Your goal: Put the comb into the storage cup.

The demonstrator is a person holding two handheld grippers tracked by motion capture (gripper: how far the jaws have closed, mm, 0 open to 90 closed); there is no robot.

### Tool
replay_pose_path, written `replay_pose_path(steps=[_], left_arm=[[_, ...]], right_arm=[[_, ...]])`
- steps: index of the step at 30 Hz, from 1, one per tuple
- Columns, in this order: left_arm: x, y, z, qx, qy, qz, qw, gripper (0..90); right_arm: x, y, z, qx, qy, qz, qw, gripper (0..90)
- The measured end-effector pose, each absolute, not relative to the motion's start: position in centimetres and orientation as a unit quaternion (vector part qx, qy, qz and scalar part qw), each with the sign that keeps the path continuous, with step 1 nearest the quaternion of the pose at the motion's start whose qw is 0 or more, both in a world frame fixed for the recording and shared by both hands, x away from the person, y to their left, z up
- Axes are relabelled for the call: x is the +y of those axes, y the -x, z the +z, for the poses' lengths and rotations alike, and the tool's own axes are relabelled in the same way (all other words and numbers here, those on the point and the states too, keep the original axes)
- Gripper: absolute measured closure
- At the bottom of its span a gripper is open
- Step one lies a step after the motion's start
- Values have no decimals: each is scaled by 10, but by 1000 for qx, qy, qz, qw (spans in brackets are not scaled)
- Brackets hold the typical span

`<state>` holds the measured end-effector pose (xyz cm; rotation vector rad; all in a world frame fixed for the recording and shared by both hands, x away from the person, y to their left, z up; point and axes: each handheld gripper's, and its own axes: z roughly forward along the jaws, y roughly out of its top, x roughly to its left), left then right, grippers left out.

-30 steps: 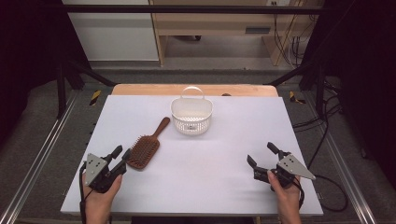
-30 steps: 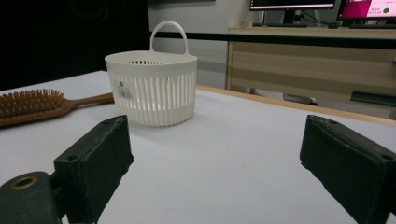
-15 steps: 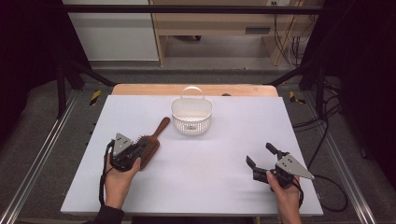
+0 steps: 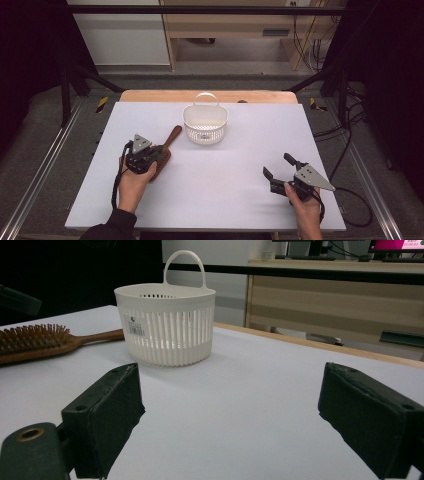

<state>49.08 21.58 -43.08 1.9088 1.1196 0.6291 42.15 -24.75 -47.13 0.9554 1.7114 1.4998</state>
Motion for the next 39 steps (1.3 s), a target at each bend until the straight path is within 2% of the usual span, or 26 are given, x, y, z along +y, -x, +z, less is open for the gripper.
replay_pose_path(steps=[9,29,39], left_arm=[[208,-509,-439,459,-775,229,369,898],[210,-525,-449,481,-771,224,352,898],[210,-519,-450,474,-781,215,346,899]], right_arm=[[-249,-420,-472,655,-367,574,328,113],[-248,-420,-472,656,-367,573,326,114],[-248,-421,-472,658,-365,574,322,114]])
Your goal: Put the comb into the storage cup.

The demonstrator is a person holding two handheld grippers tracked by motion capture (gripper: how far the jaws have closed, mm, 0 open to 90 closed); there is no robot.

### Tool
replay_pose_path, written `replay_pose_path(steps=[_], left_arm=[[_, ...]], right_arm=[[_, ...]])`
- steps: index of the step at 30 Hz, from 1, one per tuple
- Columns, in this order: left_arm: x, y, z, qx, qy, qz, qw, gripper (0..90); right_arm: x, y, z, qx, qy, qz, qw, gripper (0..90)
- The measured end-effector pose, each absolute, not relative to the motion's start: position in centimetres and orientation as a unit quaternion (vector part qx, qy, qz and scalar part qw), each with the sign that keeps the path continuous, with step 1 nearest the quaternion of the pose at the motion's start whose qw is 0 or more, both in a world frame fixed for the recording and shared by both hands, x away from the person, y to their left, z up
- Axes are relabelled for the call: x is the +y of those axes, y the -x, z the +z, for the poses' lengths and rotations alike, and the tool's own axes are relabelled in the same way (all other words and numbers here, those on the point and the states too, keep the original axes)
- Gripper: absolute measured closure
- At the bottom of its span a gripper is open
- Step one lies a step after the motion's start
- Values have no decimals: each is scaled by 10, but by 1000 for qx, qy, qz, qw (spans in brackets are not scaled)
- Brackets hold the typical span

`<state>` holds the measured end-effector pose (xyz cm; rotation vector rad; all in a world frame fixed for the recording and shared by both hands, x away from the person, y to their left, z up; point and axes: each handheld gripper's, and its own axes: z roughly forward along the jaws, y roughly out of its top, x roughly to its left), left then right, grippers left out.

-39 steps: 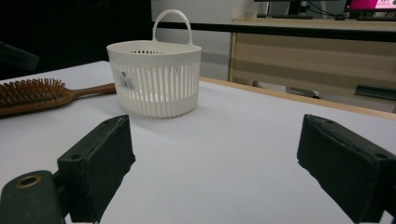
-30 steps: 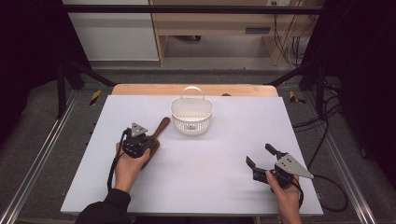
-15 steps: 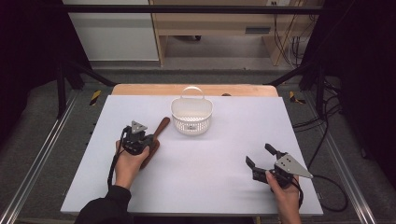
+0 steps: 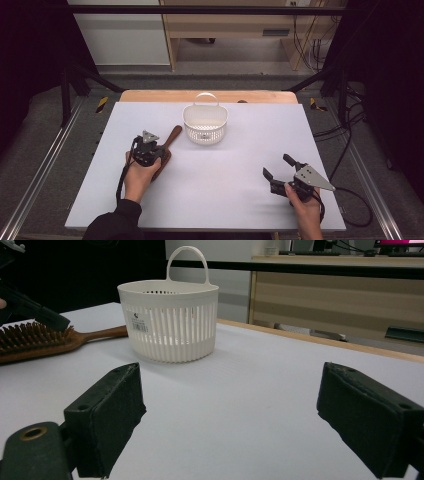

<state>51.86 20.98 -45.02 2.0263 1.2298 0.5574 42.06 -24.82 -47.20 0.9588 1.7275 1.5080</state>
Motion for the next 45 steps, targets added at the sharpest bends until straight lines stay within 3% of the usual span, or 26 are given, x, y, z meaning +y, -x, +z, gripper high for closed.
replay_pose_path(steps=[15,33,45], left_arm=[[225,-500,-452,468,-789,201,344,900],[235,-468,-444,410,-838,159,323,899],[254,-440,-446,363,-851,158,346,899]], right_arm=[[-248,-421,-472,660,-365,574,319,112],[-248,-420,-472,660,-368,573,317,110],[-249,-419,-473,657,-373,575,314,107]])
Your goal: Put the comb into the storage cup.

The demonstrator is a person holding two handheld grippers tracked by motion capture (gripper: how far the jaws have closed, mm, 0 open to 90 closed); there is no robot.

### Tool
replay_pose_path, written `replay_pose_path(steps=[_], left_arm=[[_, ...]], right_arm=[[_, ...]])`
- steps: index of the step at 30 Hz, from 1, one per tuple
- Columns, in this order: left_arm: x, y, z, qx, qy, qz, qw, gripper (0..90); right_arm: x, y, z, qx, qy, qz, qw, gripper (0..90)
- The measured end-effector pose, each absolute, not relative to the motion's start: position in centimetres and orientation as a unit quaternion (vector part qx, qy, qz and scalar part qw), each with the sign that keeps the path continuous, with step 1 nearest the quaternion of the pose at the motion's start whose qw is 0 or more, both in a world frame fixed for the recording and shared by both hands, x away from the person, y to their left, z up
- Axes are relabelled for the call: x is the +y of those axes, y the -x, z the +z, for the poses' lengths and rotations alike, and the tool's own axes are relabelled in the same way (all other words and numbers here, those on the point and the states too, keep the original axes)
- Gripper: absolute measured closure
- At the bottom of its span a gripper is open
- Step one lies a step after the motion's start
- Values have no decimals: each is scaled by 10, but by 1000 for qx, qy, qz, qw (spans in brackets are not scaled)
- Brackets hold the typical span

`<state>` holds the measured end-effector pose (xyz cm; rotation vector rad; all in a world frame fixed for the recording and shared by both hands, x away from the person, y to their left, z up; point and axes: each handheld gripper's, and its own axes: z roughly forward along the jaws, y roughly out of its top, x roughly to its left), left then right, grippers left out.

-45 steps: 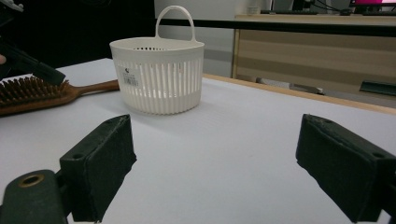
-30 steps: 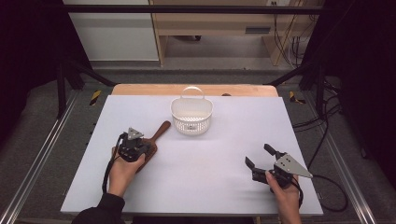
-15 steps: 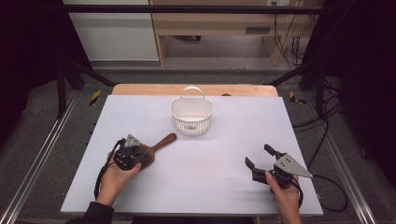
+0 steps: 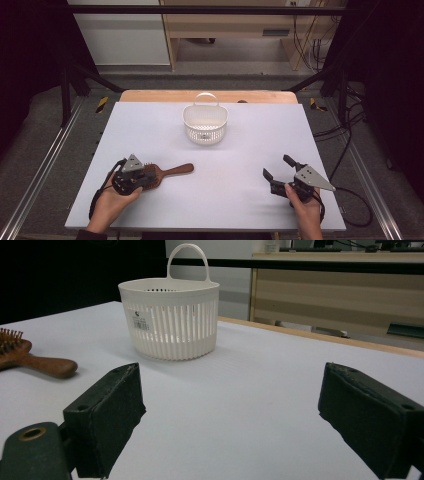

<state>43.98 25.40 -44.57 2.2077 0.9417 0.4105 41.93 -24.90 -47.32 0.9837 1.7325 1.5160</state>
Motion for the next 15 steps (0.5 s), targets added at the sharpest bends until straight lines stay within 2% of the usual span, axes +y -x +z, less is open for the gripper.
replay_pose_path(steps=[15], left_arm=[[278,-420,-456,403,-799,177,410,899]], right_arm=[[-244,-420,-476,671,-369,564,309,112]])
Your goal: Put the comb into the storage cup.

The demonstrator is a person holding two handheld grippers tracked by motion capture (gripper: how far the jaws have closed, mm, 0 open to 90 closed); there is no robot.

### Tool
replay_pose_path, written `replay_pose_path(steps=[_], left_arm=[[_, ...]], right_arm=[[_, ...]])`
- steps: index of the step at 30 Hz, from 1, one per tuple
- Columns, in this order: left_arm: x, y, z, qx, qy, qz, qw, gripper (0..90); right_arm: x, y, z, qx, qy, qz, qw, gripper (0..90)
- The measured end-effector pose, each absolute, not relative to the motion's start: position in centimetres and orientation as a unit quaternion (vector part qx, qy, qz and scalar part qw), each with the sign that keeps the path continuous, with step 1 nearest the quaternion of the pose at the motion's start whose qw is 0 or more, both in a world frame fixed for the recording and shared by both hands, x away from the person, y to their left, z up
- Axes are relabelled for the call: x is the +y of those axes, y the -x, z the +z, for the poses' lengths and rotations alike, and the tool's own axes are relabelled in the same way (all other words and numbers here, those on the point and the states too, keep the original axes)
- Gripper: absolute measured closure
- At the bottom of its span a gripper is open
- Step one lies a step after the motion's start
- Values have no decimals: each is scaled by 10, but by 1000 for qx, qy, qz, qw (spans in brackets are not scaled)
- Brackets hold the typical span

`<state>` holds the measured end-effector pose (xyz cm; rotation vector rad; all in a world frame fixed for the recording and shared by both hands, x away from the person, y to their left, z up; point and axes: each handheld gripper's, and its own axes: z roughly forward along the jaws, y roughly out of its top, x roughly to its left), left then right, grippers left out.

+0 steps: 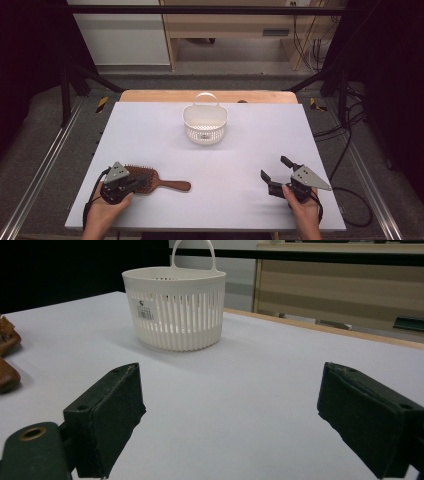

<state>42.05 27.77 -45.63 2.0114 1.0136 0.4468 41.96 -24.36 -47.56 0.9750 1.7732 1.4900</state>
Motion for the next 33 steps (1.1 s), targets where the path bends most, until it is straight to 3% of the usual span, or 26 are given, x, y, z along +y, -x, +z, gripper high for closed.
replay_pose_path(steps=[11,13,18,23,33], left_arm=[[293,-415,-447,426,-760,206,446,900],[307,-418,-443,450,-744,249,427,900],[330,-426,-450,499,-709,281,411,900],[349,-434,-468,543,-698,279,376,900],[343,-436,-480,542,-720,249,355,900]], right_arm=[[-247,-419,-476,664,-377,570,305,110],[-249,-421,-477,662,-382,568,305,111],[-250,-420,-476,657,-385,572,305,111],[-248,-420,-477,665,-380,566,305,111],[-247,-419,-476,664,-379,568,306,113]])
